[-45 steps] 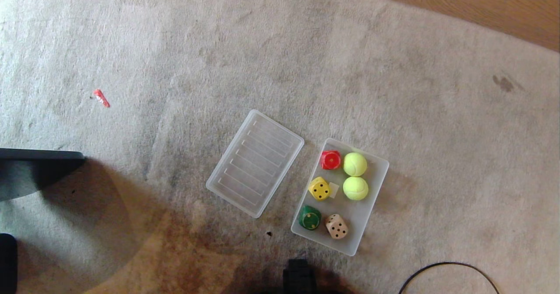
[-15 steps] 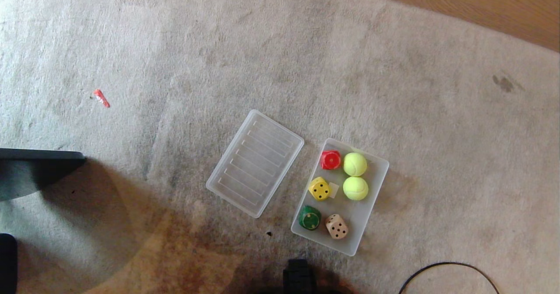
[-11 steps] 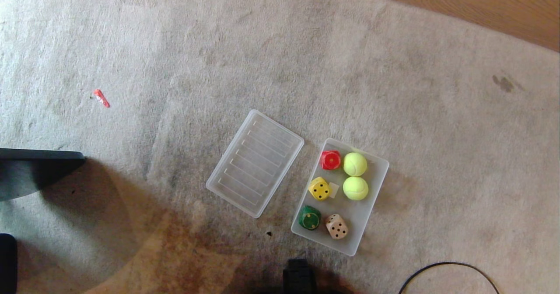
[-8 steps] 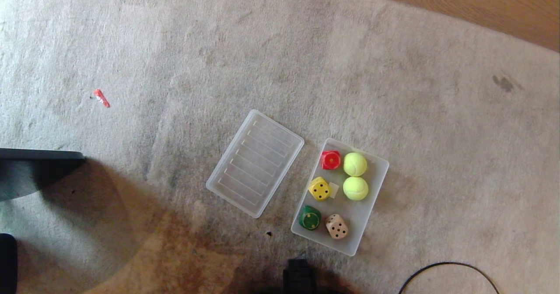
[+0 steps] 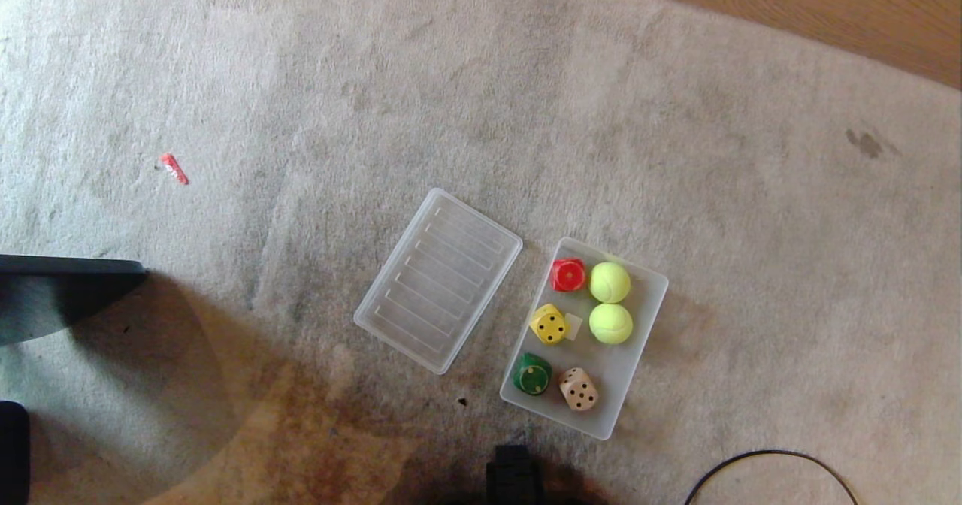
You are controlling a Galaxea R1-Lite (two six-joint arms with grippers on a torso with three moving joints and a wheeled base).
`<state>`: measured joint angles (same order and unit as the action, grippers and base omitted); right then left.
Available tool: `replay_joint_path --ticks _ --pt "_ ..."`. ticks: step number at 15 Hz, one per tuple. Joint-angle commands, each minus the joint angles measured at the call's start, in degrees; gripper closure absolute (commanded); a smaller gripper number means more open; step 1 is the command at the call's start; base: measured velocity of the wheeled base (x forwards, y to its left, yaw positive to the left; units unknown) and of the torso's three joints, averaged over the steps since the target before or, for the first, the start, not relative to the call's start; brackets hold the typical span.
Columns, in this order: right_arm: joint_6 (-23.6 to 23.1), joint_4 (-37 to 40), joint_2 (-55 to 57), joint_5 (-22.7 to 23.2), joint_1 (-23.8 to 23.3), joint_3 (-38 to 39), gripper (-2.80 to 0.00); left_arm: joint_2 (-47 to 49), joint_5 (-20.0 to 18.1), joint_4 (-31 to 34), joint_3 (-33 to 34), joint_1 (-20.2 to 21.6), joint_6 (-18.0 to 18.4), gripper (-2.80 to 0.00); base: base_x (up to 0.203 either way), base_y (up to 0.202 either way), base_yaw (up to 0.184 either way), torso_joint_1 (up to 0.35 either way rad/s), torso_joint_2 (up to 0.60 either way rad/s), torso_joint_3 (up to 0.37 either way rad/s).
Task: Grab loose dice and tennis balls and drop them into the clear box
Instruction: Close the lid
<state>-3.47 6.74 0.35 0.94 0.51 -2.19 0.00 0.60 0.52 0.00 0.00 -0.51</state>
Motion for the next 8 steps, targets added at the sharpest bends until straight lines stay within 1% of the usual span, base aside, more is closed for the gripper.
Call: replay_joint_path --ticks 1,8 --pt "-0.04 0.03 0.09 0.03 0.02 -0.05 0.0 0.0 0.02 0.0 0.0 0.0 -0.02 0.0 0.0 0.0 0.0 0.0 0.0 0.0" --pt "-0.04 0.03 0.09 0.03 0.02 0.0 0.0 0.0 0.02 0.0 0.0 0.0 0.03 0.0 0.0 0.0 0.0 0.0 0.0 0.0"
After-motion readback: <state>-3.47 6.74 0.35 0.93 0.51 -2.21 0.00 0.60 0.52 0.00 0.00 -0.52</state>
